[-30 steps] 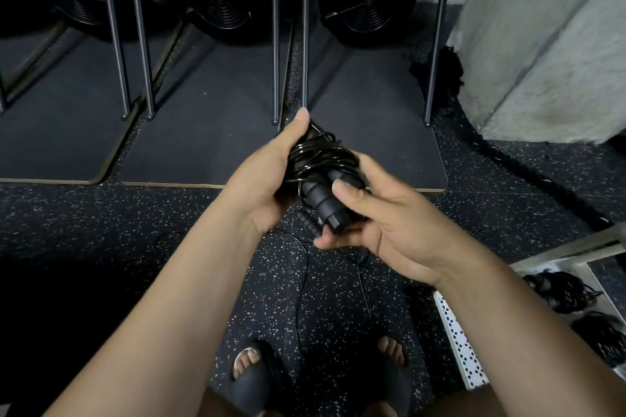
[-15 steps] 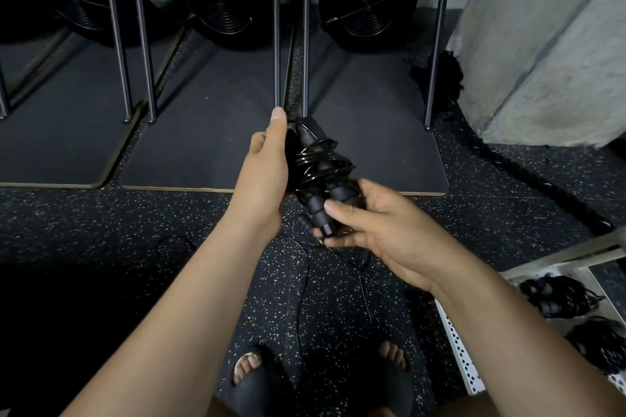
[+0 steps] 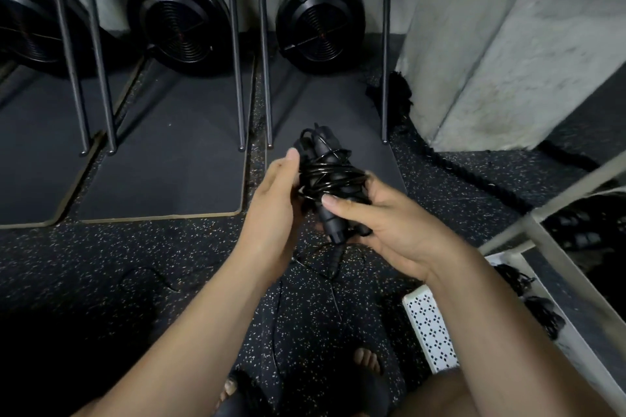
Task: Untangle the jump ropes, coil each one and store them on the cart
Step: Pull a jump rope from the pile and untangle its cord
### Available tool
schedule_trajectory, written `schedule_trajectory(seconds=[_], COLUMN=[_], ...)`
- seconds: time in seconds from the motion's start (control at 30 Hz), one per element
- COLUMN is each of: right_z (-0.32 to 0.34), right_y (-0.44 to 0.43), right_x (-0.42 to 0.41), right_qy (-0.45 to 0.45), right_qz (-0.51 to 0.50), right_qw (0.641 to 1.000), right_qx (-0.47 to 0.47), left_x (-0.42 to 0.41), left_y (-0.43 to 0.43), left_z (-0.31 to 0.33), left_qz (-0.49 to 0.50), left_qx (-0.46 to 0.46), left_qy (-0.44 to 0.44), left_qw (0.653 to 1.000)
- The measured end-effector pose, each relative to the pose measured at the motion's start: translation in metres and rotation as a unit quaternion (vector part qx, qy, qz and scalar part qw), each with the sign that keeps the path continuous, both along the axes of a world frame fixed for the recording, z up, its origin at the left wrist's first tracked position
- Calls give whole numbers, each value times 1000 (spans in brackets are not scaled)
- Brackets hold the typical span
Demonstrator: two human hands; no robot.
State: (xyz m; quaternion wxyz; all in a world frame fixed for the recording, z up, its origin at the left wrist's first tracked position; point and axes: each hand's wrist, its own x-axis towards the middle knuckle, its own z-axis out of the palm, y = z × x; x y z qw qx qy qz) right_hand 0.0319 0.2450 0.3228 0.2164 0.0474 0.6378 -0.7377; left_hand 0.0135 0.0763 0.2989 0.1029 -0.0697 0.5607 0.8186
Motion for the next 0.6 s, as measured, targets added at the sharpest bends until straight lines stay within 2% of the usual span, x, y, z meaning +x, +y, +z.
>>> schedule_trajectory(seconds=[0.1,0.2,0.3,0.53,0.6], right_z=[6,3,-9,-49,-58], right_y=[18,46,75,138,150], right_x=[17,46,80,149,165], right_qy=[-1,-11,-28,-87,-92], right_qz=[-30,-75,-123,-236,-272], right_qw=[1000,997,992,968,958], right_qx=[8,14,21,4,24], left_x=[12,27,42,61,63], left_y=[21,46,71,145,167], left_z=[2,0,-4,-27,-43], left_qz=[-37,-124,-226,-362,-384], left_qx=[-27,-81,-116,-178,-201], left_qy=[22,32,21,-31,-40], left_qw=[999,988,967,914,900])
